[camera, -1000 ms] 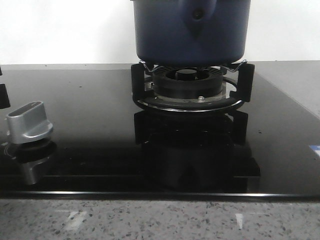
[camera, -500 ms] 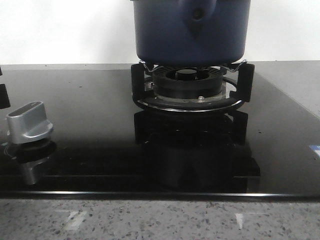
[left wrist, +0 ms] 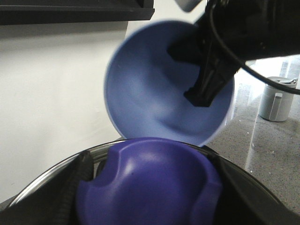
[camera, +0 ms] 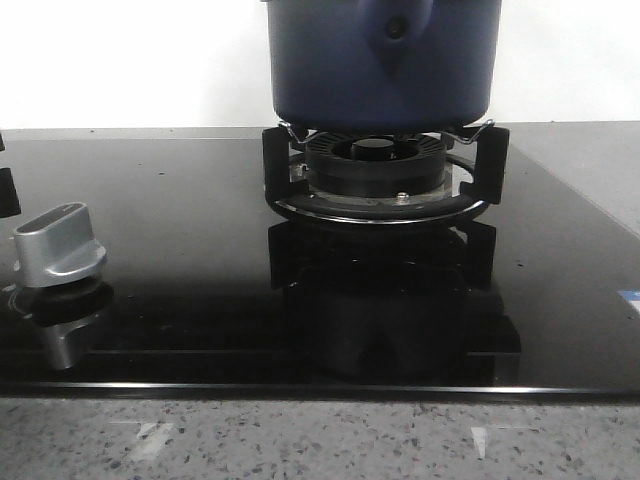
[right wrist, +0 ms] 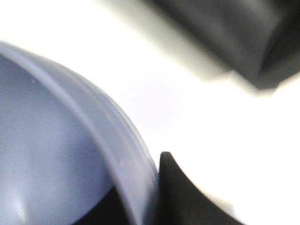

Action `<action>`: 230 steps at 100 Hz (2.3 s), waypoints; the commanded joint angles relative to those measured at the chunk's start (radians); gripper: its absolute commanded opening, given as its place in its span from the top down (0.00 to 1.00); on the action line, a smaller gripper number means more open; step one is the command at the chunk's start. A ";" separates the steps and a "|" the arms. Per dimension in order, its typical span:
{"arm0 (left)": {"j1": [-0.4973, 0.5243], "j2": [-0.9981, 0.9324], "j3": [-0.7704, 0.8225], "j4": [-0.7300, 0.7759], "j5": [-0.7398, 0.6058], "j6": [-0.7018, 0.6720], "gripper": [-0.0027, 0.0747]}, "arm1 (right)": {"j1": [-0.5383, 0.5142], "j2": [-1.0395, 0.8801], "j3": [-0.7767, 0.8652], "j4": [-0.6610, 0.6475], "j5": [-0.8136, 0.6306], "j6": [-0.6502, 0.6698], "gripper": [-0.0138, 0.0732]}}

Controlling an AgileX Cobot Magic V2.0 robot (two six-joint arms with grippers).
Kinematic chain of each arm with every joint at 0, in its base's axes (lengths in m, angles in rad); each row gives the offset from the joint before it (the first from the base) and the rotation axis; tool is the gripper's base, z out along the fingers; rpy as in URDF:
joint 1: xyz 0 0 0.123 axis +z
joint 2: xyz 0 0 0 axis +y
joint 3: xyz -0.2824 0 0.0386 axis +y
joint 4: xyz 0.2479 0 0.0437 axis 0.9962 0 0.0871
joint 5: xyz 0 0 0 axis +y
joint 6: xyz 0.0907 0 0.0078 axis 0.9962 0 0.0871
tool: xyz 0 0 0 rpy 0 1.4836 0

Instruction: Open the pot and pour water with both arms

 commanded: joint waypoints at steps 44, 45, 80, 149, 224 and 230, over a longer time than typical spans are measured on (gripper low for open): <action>0.001 -0.035 -0.033 -0.124 0.068 -0.001 0.61 | -0.277 -0.161 -0.071 0.462 0.010 0.072 0.92; 0.001 -0.035 -0.033 -0.124 0.070 -0.001 0.61 | -0.286 -0.165 -0.067 0.478 0.010 0.072 0.92; -0.067 -0.035 -0.033 -0.124 0.050 -0.001 0.61 | -0.773 -0.421 0.239 0.933 -0.120 -0.099 0.92; -0.128 0.149 -0.234 -0.124 0.107 -0.001 0.61 | -0.930 -0.683 0.942 1.202 -0.329 -0.201 0.92; -0.169 0.266 -0.324 -0.124 0.058 -0.001 0.61 | -0.932 -0.631 0.942 1.214 -0.359 -0.193 0.92; -0.179 0.283 -0.351 -0.124 0.058 -0.001 0.61 | -0.932 -0.622 0.942 1.211 -0.363 -0.193 0.92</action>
